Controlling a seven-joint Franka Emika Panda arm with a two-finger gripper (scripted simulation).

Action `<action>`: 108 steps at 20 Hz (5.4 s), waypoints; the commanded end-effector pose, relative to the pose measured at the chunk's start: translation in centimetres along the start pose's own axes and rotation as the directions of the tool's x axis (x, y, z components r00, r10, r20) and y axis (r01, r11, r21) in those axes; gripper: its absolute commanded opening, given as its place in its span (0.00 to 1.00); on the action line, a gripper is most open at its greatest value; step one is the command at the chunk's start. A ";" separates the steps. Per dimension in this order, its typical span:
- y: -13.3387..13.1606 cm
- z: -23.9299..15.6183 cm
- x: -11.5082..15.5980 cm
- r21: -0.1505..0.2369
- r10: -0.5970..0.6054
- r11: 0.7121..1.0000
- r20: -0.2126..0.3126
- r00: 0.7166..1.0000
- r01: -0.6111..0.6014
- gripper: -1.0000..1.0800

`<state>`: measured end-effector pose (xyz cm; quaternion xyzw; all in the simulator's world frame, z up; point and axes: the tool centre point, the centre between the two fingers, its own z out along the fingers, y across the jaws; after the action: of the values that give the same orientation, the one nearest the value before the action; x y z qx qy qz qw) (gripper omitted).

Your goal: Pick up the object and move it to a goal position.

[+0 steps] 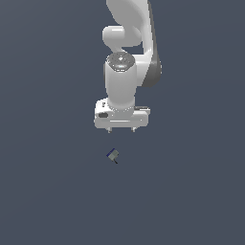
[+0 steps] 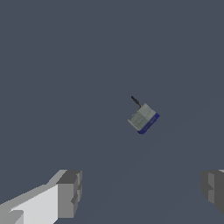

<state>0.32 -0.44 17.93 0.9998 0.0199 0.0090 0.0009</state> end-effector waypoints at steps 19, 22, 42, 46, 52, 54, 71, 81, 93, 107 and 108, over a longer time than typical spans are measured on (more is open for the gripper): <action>-0.8 -0.1 -0.2 0.021 -0.012 1.000 0.015 1.000 0.012 0.96; -0.6 0.4 0.1 0.018 -0.046 0.999 0.015 0.999 0.046 0.96; 1.9 7.4 3.1 0.008 -0.494 0.869 0.018 0.869 0.494 0.96; 2.5 8.9 3.6 0.010 -0.578 0.816 0.017 0.816 0.578 0.96; 3.0 10.6 4.1 0.013 -0.662 0.750 0.014 0.750 0.661 0.96; 3.2 11.0 4.2 0.013 -0.680 0.733 0.013 0.733 0.680 0.96; 3.4 14.0 4.3 0.014 -0.709 0.705 0.011 0.705 0.709 0.96; 3.4 16.8 4.3 0.014 -0.711 0.703 0.011 0.703 0.711 0.96; 3.4 16.7 4.3 0.014 -0.711 0.703 0.011 0.703 0.711 0.00; 4.7 9.2 4.8 0.014 -0.711 0.703 0.011 0.703 0.711 0.00; 4.9 8.2 4.9 0.014 -0.711 0.703 0.011 0.703 0.711 0.00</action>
<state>5.44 -4.90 8.28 0.9149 0.4037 -0.0007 -0.0003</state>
